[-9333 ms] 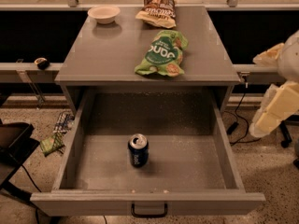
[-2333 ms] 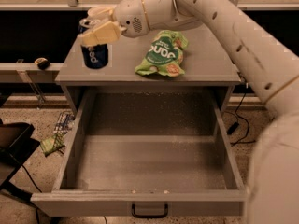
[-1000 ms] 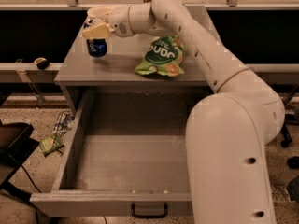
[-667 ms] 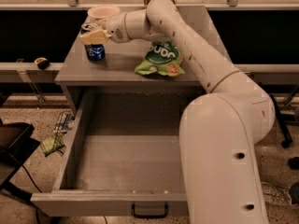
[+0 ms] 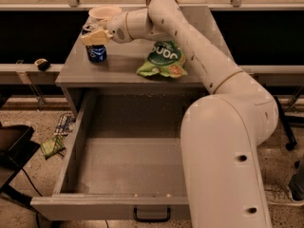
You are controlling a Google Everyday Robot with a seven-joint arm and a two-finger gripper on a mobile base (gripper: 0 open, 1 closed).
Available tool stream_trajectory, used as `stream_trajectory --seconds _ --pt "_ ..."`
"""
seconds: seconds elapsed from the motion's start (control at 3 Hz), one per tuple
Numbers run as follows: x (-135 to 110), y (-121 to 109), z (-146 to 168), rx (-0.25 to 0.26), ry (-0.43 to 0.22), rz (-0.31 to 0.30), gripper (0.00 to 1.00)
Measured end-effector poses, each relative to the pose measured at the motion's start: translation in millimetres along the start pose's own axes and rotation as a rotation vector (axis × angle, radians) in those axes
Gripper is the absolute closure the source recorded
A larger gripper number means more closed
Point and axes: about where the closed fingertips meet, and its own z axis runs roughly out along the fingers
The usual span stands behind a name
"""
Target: Pick pepsi can from top drawer and place on counter
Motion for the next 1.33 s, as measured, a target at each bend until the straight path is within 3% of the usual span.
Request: stream_trajectory --seconds 0.33,0.67,1.0,1.33 --pt "0.0 0.0 0.0 0.000 0.000 0.000 0.11" --pt "-16.4 4.4 -3.2 -0.010 -0.004 -0.035 0.00" --pt "-51.3 19.0 -15.9 -0.038 0.022 -0.104 0.00" --pt "-89.2 42.0 -46.2 -0.033 0.097 -0.171 0.00"
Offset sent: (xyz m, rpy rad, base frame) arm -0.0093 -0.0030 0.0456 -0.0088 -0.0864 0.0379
